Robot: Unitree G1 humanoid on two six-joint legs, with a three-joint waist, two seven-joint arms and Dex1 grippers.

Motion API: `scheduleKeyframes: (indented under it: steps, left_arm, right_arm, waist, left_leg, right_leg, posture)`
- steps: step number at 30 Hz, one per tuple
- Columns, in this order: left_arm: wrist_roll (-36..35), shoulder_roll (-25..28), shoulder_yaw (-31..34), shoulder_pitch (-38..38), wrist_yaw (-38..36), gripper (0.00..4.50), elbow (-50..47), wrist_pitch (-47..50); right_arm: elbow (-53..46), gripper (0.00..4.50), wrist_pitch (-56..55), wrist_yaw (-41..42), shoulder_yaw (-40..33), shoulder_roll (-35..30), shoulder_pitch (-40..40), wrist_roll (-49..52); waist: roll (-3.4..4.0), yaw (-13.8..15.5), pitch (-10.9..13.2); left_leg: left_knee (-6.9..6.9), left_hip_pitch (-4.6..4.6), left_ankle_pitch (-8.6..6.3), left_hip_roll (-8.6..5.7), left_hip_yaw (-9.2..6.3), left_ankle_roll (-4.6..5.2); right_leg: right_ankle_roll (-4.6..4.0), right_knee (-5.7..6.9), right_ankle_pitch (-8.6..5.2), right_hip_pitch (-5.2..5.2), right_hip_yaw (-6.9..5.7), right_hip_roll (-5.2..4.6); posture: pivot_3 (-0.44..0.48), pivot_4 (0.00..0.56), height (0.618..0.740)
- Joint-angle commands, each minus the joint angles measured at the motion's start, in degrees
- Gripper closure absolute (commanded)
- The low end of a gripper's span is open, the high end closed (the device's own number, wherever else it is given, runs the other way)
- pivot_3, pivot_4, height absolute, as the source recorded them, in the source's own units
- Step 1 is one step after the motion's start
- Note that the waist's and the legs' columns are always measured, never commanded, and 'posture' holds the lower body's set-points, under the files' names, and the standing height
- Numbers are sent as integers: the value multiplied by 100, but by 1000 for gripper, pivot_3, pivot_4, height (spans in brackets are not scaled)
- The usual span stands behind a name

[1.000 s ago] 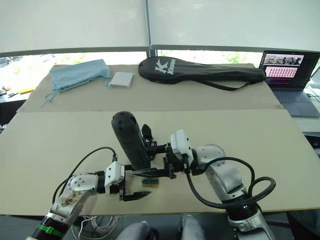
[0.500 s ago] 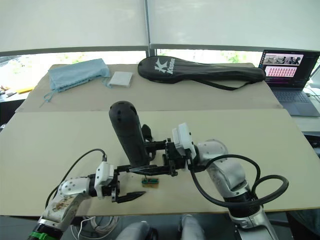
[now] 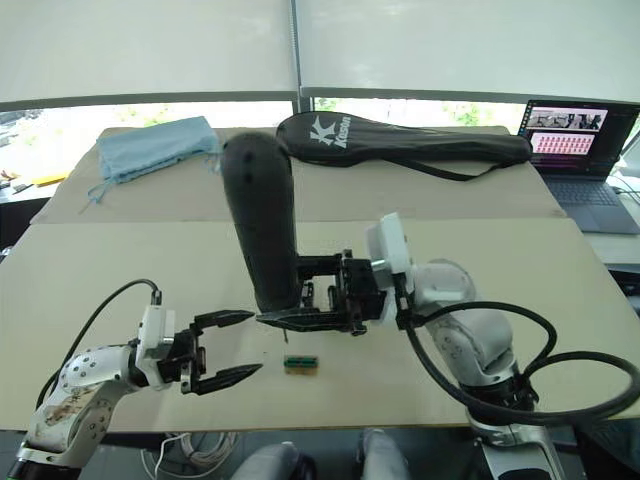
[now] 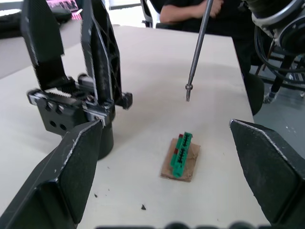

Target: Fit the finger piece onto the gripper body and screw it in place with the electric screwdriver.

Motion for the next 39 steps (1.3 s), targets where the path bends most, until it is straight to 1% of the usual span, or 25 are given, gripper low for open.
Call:
scheduleKeyframes:
  steps: [1, 4, 8, 12, 15, 18, 21, 23, 26, 28, 30, 32, 34, 39]
  left_arm:
    - [-427, 39, 392, 82, 111, 23, -350, 183]
    - [-643, 68, 630, 189, 167, 23, -451, 343]
    - [-662, 14, 856, 218, 222, 23, -277, 312]
    - [-443, -67, 780, -32, 428, 23, 109, 352]
    - [182, -312, 505, -368, 767, 23, 536, 9]
    - [763, -541, 157, -646, 945, 23, 987, -258]
    - [1183, -572, -206, -813, 905, 23, 1265, -420]
    - [1418, -724, -429, -970, 1039, 23, 1476, -478]
    - [1581, -882, -559, -1087, 1177, 23, 1650, -490]
    - [1845, -1009, -769, -1187, 1280, 23, 1865, -564]
    - [1984, -1209, -949, -1269, 1345, 23, 2009, -753]
    - [2140, -1395, -1105, -1367, 1497, 23, 2117, -714]
    - [2215, -1525, -1169, -1442, 1611, 23, 2207, -665]
    - [2359, -1658, -1258, -1622, 1778, 23, 2311, -644]
  right_arm:
    - [-403, 2572, 97, -136, -350, -89, -174, 400]
    - [-437, 2572, 110, -152, -420, -168, -218, 445]
    - [-410, 2572, 112, -223, -506, -217, -354, 525]
    - [-323, 2572, 119, -246, -542, -229, -524, 548]
    - [-238, 2572, 108, -248, -533, -223, -646, 525]
    - [-183, 2572, 97, -237, -511, -212, -715, 502]
    - [-157, 2572, 90, -223, -484, -205, -753, 479]
    - [-162, 2572, 92, -219, -480, -214, -762, 471]
    - [-174, 2572, 92, -223, -486, -226, -757, 472]
    - [-215, 2572, 99, -255, -493, -234, -730, 474]
    - [-252, 2572, 100, -277, -492, -251, -697, 460]
    - [-265, 2572, 84, -295, -500, -269, -675, 430]
    - [-267, 2572, 77, -322, -507, -274, -662, 407]
    - [-287, 2572, 49, -309, -510, -327, -595, 351]
  waist:
    - [-1, -8, 1]
    - [-1, -16, 1]
    - [-1, -29, 1]
    - [-1, -21, 1]
    - [-1, -7, 1]
    - [-3, 2, 0]
    - [-3, -3, 0]
    - [-2, -6, 0]
    - [-4, -1, 0]
    - [-4, -2, 0]
    - [-4, 8, 0]
    - [-4, 27, 0]
    - [-5, 40, 0]
    - [-5, 40, 0]
  left_leg:
    - [0, 0, 0, 1, 0, 0]
    - [-1, 0, 2, 2, 0, -4]
    - [-1, 1, 3, 3, 0, -7]
    - [-1, 1, 4, 2, 0, -7]
    - [0, 1, 4, -1, 1, -7]
    - [0, 2, 4, -2, 2, -7]
    - [-1, 1, 4, -1, 5, -6]
    - [-1, 1, 4, 1, 7, -7]
    - [1, 1, 5, 2, 8, -8]
    - [0, 1, 5, 2, 8, -8]
    - [0, 1, 5, 2, 8, -8]
    - [1, 1, 5, 1, 7, -7]
    - [2, 1, 5, -1, 7, -7]
    - [2, 1, 5, -2, 6, -6]
  right_leg:
    - [0, 0, 0, 0, 0, 1]
    - [-1, 0, 0, -1, 1, 3]
    - [-1, 1, -1, 0, 1, 6]
    - [-1, 1, -1, 1, -3, 8]
    - [-1, 2, -1, 2, -7, 11]
    - [-1, -1, 0, 6, -12, 13]
    - [-1, -1, 0, 3, -20, 15]
    - [-1, -2, 0, 1, -27, 16]
    - [-1, -1, 0, 2, -25, 13]
    - [-1, -1, 0, 2, -21, 12]
    - [-1, -1, 0, 1, -19, 11]
    - [-1, 0, 0, 3, -14, 4]
    - [0, 0, 1, 6, -7, -3]
    - [1, 1, 1, 4, -4, -5]
  posture:
    - [0, 150, 740]
    - [0, 150, 740]
    - [0, 150, 740]
    - [0, 150, 740]
    - [0, 150, 740]
    - [0, 150, 740]
    - [0, 150, 740]
    - [0, 150, 740]
    - [0, 150, 740]
    - [0, 150, 740]
    - [0, 150, 740]
    - [0, 150, 740]
    - [0, 150, 740]
    - [0, 150, 740]
